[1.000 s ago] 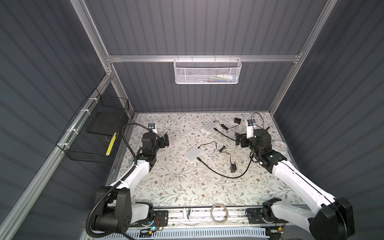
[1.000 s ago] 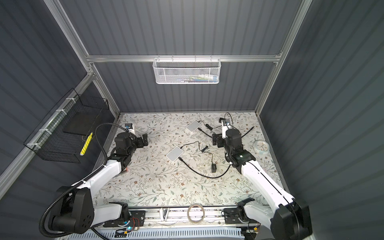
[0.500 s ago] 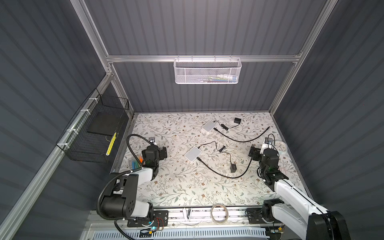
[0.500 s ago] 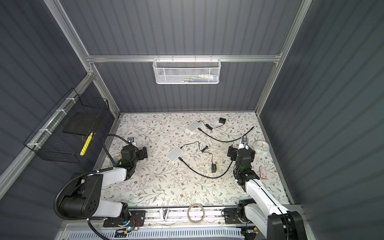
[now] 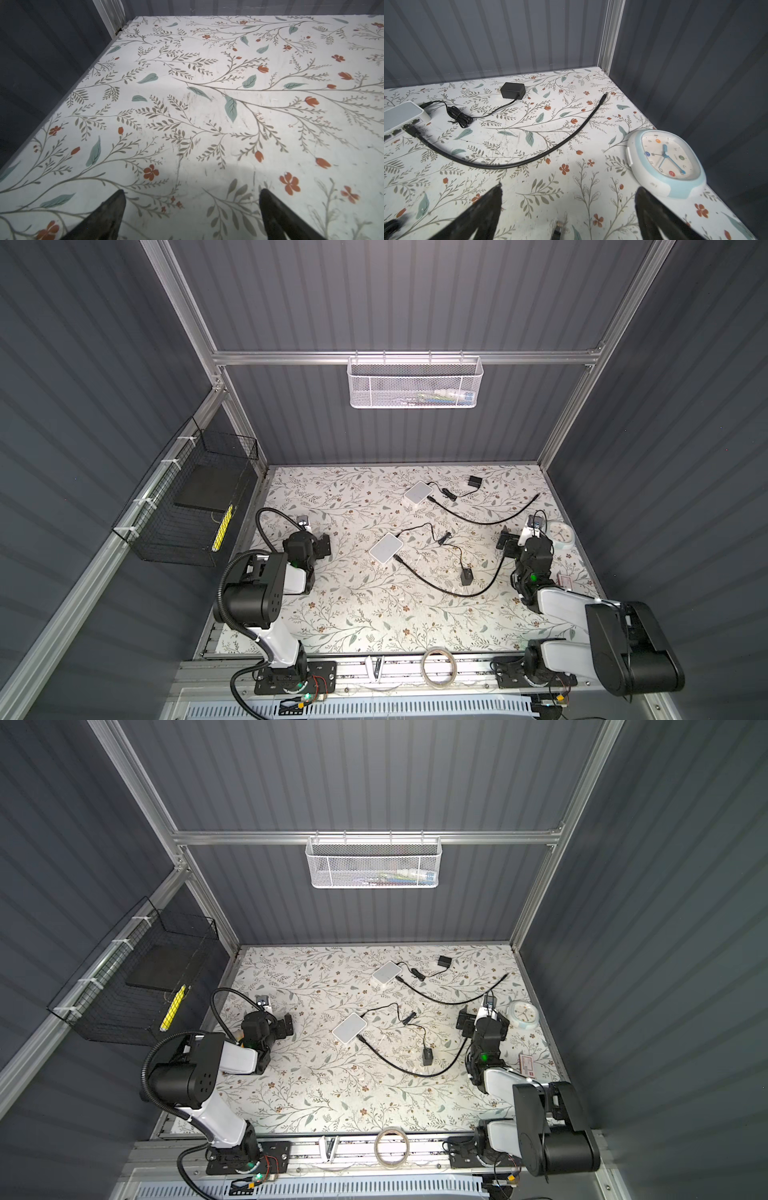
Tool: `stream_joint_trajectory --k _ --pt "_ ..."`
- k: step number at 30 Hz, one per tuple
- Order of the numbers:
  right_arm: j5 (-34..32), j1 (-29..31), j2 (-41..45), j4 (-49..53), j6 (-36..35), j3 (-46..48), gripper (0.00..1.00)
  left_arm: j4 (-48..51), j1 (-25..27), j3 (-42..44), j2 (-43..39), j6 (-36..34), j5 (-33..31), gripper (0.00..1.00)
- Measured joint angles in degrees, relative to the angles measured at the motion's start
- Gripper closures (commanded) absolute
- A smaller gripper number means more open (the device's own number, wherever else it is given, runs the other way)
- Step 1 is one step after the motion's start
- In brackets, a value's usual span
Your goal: Insert the plug into the switch port
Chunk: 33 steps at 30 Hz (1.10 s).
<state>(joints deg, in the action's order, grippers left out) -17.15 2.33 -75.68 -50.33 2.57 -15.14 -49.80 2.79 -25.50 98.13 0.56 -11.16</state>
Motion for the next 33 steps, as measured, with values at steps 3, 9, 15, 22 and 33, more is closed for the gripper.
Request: stream_joint_trajectory --k 3,9,15,22,33 --pt "1.77 -1.29 -4.26 -4.85 -0.07 0.0 0.01 -0.39 -0.22 -0.11 0.0 -0.02 2.32 0.0" --pt "4.42 -1.6 -8.26 -9.11 -0.26 -0.02 0.01 -0.59 -0.22 -0.63 0.0 -0.22 4.66 0.0" --pt "5.22 -2.16 -8.26 -9.25 -0.2 -0.94 0.01 -0.59 -0.22 -0.66 0.0 -0.39 5.07 0.0" --pt "5.31 -2.19 -8.26 -9.2 -0.17 -1.01 0.01 -0.61 -0.22 -0.7 0.0 -0.42 5.07 0.0" --pt "5.35 -2.19 -8.26 -9.2 -0.2 -1.01 0.01 -0.61 -0.22 -0.72 0.0 -0.42 5.25 0.0"
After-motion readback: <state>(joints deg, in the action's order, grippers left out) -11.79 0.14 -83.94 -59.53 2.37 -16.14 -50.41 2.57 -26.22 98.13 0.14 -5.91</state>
